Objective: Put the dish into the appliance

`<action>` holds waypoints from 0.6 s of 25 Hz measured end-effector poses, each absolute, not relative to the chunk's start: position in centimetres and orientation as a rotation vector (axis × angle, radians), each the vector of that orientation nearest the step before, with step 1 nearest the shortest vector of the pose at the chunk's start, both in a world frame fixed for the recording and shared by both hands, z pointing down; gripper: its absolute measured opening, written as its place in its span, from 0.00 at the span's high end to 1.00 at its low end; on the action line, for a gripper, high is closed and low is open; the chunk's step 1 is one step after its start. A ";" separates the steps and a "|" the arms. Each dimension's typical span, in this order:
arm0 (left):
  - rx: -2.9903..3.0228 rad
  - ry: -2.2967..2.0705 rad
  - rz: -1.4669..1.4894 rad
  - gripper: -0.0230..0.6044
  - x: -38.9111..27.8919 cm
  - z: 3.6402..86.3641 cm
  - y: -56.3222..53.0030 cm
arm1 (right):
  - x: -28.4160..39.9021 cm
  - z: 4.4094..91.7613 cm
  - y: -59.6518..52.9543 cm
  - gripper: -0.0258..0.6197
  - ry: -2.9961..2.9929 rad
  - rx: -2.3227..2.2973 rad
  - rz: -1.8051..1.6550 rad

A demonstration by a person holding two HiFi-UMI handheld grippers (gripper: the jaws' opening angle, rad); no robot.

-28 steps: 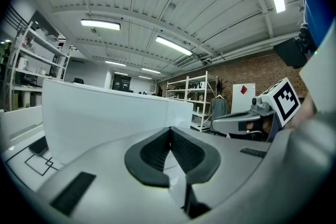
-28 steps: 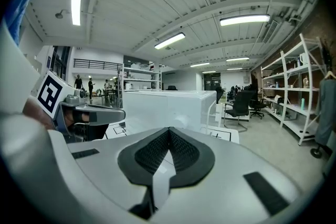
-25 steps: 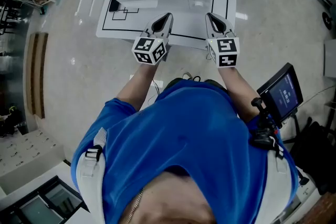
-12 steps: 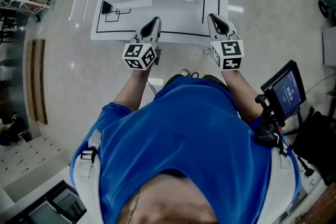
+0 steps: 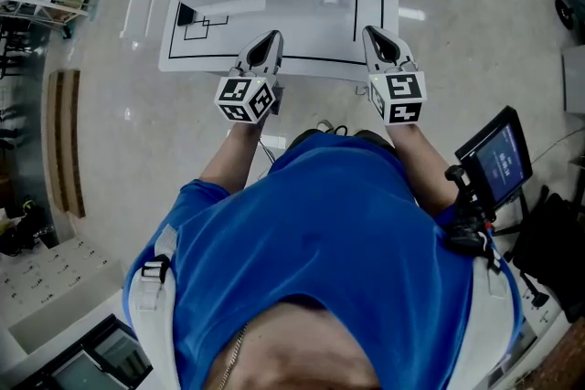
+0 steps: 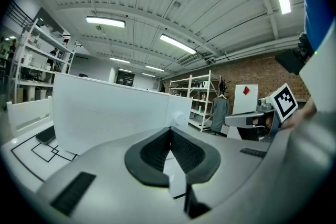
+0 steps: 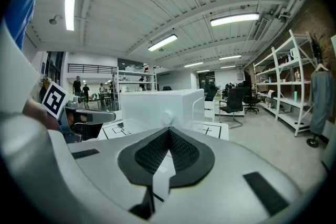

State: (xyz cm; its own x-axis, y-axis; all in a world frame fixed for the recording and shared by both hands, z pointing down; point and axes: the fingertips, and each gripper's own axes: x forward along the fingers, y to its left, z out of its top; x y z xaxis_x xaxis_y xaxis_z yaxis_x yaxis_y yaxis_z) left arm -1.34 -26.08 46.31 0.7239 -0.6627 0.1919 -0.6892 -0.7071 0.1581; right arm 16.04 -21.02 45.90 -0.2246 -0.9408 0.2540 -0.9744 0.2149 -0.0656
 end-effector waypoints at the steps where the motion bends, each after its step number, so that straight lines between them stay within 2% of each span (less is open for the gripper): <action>1: 2.709 -1.077 0.178 0.95 -1.4 46.3 -26.1 | 16.0 45.9 -21.0 0.96 -2.320 1.844 0.320; 15: 2.708 -1.050 0.170 0.95 -2.3 46.5 -27.4 | 15.2 46.5 -21.9 0.96 -2.279 1.870 0.338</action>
State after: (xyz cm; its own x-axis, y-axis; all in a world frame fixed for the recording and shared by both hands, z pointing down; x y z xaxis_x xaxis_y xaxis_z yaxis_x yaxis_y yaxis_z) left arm -2.26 -27.40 46.53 0.7364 -0.6491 0.1905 -0.6761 -0.7164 0.1723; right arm 15.17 -21.85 46.50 -0.1965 -0.9411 0.2751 -0.9805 0.1858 -0.0644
